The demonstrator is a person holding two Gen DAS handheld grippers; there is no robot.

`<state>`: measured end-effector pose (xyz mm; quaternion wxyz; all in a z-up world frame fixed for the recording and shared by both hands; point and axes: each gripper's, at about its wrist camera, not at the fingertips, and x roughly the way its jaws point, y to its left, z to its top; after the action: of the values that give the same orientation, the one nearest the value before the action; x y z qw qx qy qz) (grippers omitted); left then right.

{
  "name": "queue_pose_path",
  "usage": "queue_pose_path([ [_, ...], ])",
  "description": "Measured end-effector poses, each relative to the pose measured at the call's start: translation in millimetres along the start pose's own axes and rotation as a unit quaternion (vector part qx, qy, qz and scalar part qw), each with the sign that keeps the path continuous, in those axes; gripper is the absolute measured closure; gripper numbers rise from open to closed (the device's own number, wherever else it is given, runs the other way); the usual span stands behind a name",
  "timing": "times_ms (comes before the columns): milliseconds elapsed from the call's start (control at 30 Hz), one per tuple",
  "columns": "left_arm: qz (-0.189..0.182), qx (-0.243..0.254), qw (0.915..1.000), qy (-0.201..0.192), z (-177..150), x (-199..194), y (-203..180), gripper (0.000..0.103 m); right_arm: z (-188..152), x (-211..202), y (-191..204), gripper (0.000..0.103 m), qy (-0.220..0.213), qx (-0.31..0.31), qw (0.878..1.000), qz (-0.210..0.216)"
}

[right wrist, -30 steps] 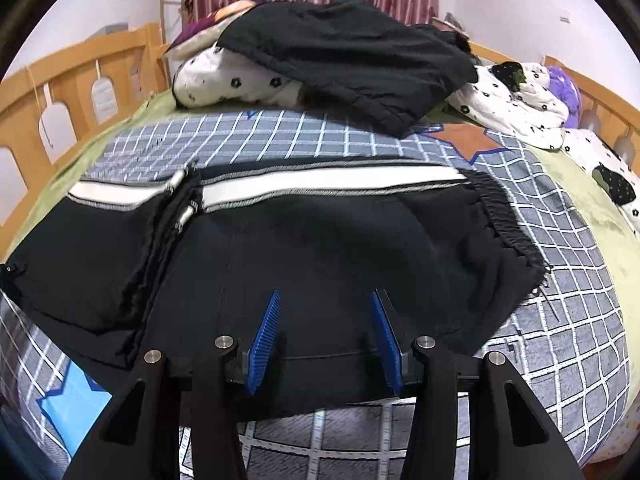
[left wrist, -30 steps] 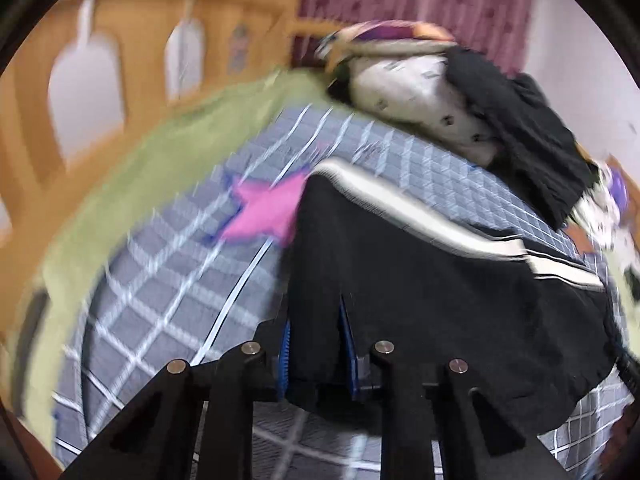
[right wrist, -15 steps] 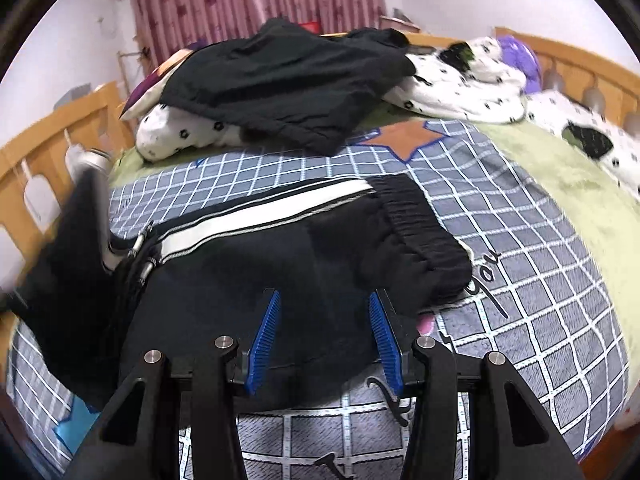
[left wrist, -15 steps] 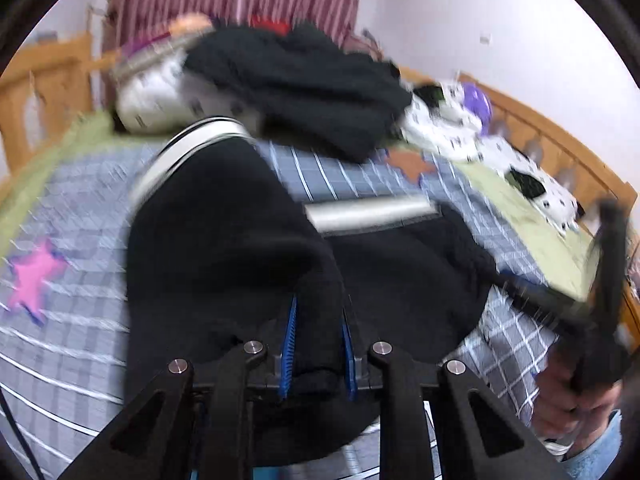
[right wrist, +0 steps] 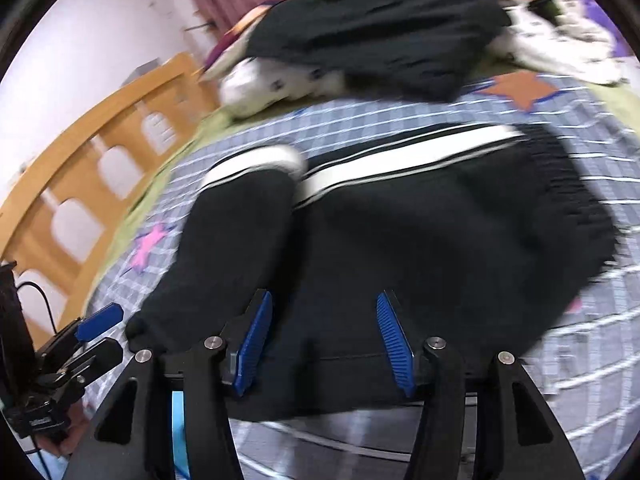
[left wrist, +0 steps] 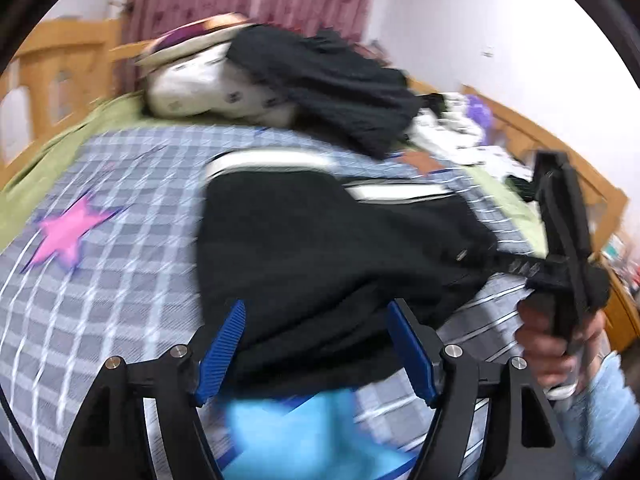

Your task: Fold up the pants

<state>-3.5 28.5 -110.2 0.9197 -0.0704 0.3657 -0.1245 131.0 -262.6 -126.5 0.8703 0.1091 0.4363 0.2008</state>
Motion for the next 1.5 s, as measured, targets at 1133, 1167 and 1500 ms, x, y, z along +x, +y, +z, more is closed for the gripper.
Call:
queue_pose_path([
  [1133, 0.0, 0.07, 0.9953, 0.067, -23.1, 56.0, -81.7, 0.027, 43.7, -81.6, -158.7, 0.085, -0.095, 0.023, 0.989, -0.11],
  [1167, -0.004, 0.068, 0.9951, 0.072, -23.8, 58.0, -82.6, 0.027, 39.3, -68.0, -165.1, 0.084, -0.06, 0.018, 0.989, -0.134],
  [1500, -0.035, 0.023, 0.9982, 0.042, -7.9, 30.4, -76.0, 0.029, 11.2, -121.4, -166.8, 0.071, -0.156, -0.02, 0.972, -0.172],
])
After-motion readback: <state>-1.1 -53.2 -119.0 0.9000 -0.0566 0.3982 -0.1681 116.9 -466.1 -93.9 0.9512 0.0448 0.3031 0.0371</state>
